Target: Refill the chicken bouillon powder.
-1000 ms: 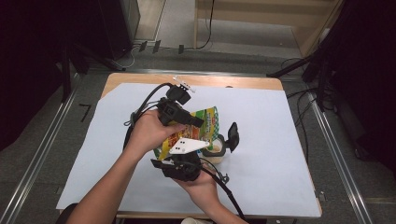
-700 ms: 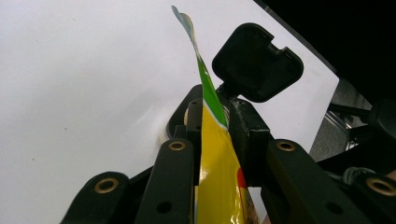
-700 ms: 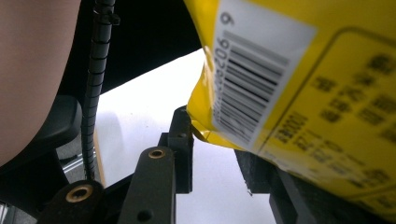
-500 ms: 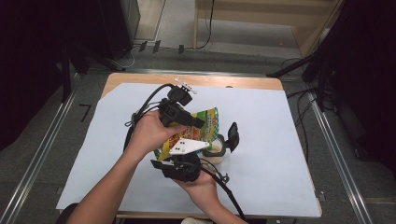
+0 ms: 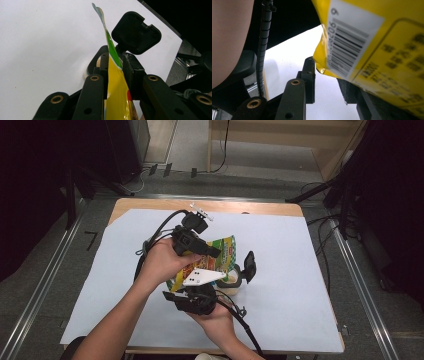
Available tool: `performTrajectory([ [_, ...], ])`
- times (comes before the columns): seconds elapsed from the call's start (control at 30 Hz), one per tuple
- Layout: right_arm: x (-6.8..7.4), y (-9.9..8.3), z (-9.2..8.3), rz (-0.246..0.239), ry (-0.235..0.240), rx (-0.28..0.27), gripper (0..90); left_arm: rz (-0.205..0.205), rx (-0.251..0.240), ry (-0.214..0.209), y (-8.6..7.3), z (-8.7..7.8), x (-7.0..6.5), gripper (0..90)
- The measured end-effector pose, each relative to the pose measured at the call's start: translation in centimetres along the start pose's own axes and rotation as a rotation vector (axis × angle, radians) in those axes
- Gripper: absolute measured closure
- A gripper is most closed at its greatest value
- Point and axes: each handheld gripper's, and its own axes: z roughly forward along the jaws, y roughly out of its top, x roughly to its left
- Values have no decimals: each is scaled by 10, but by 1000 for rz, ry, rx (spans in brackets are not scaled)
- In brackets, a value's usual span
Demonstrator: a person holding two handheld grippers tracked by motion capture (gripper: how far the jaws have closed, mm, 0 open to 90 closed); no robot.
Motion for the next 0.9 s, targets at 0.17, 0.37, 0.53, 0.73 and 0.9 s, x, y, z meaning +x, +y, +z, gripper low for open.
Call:
performTrajectory([
  [0.17, -1, -1, -2, 5, -5, -4, 699, 6, 7, -10, 3, 2, -1, 791],
  [0.37, -1, -1, -4, 12, -8, -5, 699, 6, 13, -16, 4, 4, -1, 790],
  [0.53, 0, 0, -4, 18, -8, -9, 705, -1, 17, -16, 4, 3, -2, 789],
  [0.73, 0, 1, -4, 14, -6, -6, 706, -3, 18, -21, 4, 2, 0, 787],
  [0.9, 1, 1, -5, 14, -11, -6, 709, -7, 23, -25, 5, 3, 0, 786],
])
